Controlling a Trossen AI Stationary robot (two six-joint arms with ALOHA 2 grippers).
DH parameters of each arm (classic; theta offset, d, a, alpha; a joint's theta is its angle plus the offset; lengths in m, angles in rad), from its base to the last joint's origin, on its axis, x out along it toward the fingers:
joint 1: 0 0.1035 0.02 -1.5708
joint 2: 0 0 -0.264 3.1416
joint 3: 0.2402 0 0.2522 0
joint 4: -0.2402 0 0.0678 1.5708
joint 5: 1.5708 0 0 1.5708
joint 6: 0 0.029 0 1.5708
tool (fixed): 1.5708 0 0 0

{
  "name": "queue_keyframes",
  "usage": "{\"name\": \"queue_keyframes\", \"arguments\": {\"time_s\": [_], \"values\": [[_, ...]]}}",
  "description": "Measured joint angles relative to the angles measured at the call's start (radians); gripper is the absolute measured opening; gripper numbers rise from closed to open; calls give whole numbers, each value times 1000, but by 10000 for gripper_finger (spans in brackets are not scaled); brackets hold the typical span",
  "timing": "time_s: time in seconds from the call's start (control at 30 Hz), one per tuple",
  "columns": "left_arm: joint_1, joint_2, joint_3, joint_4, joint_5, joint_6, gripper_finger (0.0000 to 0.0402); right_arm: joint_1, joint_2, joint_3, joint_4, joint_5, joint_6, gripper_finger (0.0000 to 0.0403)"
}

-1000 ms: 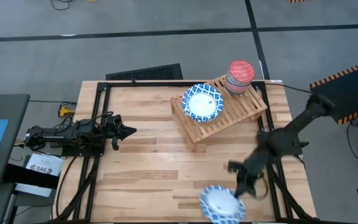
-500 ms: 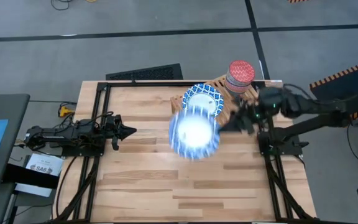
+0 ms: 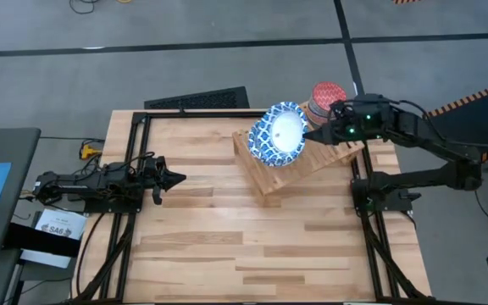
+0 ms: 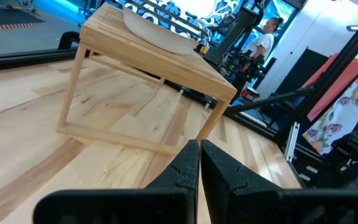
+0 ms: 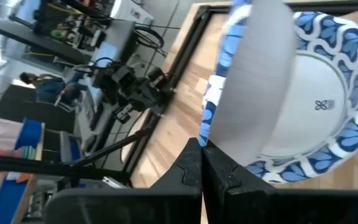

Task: Place and stack bowls onto a shelf
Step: Stack the white pattern bowl on top of the white pattern bowl on the shelf

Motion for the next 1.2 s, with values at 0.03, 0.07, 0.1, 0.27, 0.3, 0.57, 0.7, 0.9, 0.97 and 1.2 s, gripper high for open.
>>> {"name": "queue_keyframes", "arguments": {"time_s": [0.03,0.07,0.1,0.27,0.3,0.57,0.7,0.9,0.97,1.2], "values": [[0,0,0,0,0,0,0,-5,4,0,-8,0,-3,16],[0,0,0,0,0,0,0,-11,9,0,-11,1,-4,16],[0,0,0,0,0,0,0,-16,15,0,-11,1,-5,16],[0,0,0,0,0,0,0,-27,41,0,-6,-2,-6,19],[0,0,0,0,0,0,0,-28,42,0,-9,-2,-6,21],[0,0,0,0,0,0,0,-36,65,-1,-9,-2,-6,60],[0,0,0,0,-2,0,0,-44,65,-1,-11,-3,-7,98],[0,0,0,0,-3,0,0,-44,38,-1,-28,-10,-56,186],[0,0,0,0,-3,0,0,-44,29,-1,-62,-10,-58,214],[0,0,0,0,-4,0,0,-44,-2,-1,-144,17,-53,258]]}}
